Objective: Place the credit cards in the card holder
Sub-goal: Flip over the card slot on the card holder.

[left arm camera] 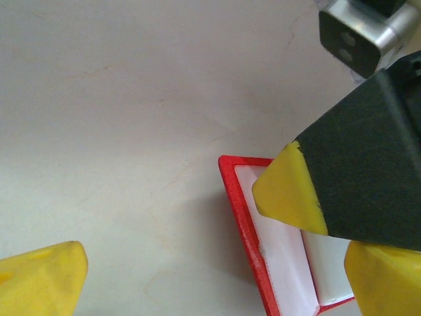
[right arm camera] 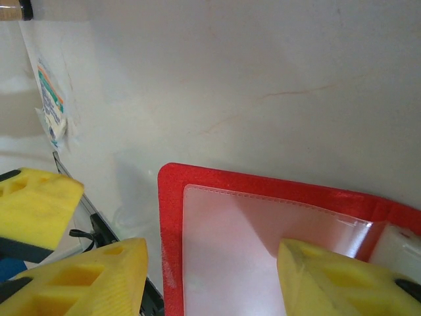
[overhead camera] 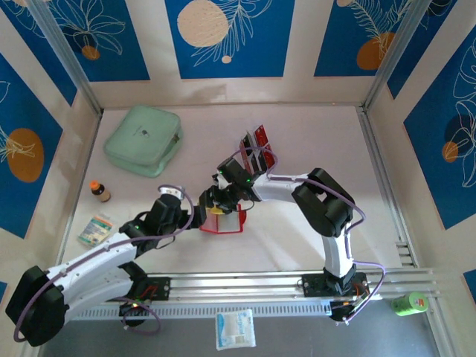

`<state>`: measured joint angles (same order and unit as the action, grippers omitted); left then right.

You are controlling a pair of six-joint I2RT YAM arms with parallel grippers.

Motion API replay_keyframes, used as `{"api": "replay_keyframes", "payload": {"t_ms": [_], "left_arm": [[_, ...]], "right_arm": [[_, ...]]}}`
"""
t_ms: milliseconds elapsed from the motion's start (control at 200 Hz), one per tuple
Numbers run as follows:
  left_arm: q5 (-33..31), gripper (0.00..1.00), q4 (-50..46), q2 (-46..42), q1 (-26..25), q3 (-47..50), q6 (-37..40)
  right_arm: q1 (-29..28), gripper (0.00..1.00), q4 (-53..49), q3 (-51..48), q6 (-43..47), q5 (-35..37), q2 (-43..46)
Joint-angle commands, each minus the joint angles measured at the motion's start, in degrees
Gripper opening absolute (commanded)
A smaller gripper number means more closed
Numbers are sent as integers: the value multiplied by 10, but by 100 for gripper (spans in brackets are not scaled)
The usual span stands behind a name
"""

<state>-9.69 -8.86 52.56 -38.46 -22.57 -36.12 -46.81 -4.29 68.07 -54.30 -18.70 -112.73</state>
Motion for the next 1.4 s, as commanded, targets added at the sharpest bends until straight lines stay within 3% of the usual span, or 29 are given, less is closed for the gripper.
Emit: {"api": "replay_keyframes", "payload": {"t_ms": [0,340,595,820,1035,1395], "left_arm": [[18,100,12,25,7,-1,4],[37,100,18,101,7,-21,46],[31,100,14,149,6,-29,49],[15,100,-1,163,6,-40,46],[10,100,-7,163,6,-48,45],[12,100,-5,177,6,-57,48]], "right_arm": [[0,55,-2,-10,-7,-18,1],[9,55,17,-32,-19,-18,20],[32,55,12,-59,-12,-9,84],[49,55,-109,-76,61,70,156],[43,55,-201,-80,121,152,167],[29,51,-218,-109,128,186,136]]}}
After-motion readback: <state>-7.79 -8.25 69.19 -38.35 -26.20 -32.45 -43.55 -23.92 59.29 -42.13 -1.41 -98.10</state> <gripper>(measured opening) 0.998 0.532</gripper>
